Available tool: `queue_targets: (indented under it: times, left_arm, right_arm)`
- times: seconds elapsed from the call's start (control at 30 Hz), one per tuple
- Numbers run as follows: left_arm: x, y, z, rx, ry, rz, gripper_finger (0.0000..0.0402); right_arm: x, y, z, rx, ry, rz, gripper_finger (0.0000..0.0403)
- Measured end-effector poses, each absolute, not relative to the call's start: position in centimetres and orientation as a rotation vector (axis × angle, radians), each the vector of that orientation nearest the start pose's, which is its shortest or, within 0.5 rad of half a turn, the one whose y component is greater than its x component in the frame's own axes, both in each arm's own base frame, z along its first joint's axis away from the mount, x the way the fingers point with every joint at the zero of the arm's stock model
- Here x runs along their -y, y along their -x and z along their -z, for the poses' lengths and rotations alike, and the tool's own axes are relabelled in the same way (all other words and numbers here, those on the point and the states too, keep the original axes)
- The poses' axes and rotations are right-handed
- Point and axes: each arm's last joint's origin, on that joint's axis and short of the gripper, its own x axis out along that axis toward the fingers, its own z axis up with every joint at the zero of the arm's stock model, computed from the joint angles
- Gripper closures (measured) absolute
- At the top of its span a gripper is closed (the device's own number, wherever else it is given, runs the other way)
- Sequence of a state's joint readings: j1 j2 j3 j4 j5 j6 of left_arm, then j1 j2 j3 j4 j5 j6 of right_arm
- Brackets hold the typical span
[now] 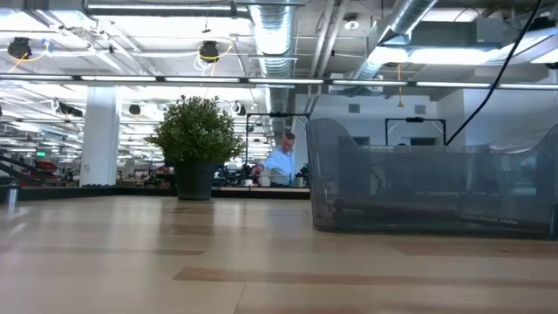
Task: Sort pens & pencils
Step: Put the green pencil into the black bin
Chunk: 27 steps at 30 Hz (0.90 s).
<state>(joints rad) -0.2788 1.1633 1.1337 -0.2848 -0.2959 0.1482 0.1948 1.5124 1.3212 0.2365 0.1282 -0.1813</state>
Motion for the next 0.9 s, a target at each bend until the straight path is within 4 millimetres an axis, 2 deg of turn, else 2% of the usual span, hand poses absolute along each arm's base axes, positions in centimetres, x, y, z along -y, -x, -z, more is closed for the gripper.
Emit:
queue_targets:
  times: [0.23,0.53,0.9]
  left_arm:
    - [6.1,-23.6,-35.1,-0.505,-0.258,-0.020,0.0306]
    - [5.5,-21.7,-32.7,-0.811,-0.138,-0.134,0.0306]
    - [5.2,-20.9,-32.0,-0.900,-0.072,-0.192,0.0306]
  right_arm:
    - [-6.3,-34.6,-36.4,-0.155,0.181,-0.035,0.0361]
    - [-6.2,-33.0,-32.4,-0.602,0.036,-0.015,0.0361]
    - [-8.5,-30.2,-30.2,-0.928,-0.112,0.000,0.0360]
